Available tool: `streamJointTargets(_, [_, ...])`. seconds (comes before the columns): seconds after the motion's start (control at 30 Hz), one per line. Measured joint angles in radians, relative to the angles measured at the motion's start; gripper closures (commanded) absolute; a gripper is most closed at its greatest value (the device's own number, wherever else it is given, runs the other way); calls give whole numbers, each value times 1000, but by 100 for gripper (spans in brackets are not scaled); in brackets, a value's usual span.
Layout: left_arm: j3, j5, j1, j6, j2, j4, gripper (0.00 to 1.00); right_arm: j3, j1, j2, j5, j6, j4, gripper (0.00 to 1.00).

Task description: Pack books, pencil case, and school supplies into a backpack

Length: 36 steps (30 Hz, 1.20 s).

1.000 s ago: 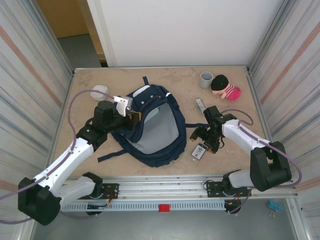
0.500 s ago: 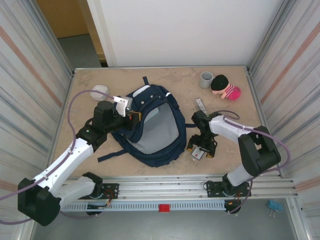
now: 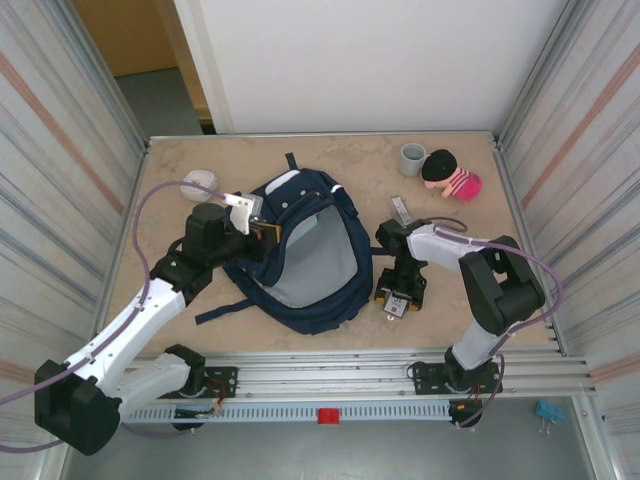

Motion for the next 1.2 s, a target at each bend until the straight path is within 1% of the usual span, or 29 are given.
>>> streamJointTargets(0.13, [0, 0, 0, 0, -1, -2, 100, 10, -8, 3, 29, -10, -16, 46])
streamJointTargets(0.33, [0, 1, 0, 0, -1, -3, 100, 5, -8, -18, 54, -20, -14, 48])
streamJointTargets(0.43, [0, 4, 0, -1, -1, -2, 100, 2, -3, -83, 56, -10, -16, 48])
streamJointTargets(0.6, [0, 15, 0, -5, -1, -1, 100, 21, 33, -271, 16, 44, -4, 48])
streamJointTargets(0.67, [0, 20, 1, -6, -1, -1, 100, 42, 56, -323, -21, 76, 27, 48])
streamJointTargets(0.77, [0, 27, 5, -12, 0, 0, 100, 78, 101, -344, -79, 123, 107, 48])
streamJointTargets(0.87, [0, 34, 5, -19, 3, 3, 100, 108, 151, -320, -130, 170, 201, 48])
streamJointTargets(1.03, [0, 38, 5, -26, 5, 3, 100, 127, 217, -224, -204, 262, 380, 48])
streamJointTargets(1.07, [0, 38, 5, -26, 5, 3, 100, 127, 224, -204, -215, 277, 408, 47])
streamJointTargets(1.1, [0, 38, 5, -26, 5, 3, 100, 126, 231, -182, -223, 294, 439, 44])
streamJointTargets(1.2, [1, 38, 5, -26, 5, 2, 100, 127, 235, -134, -241, 335, 510, 23])
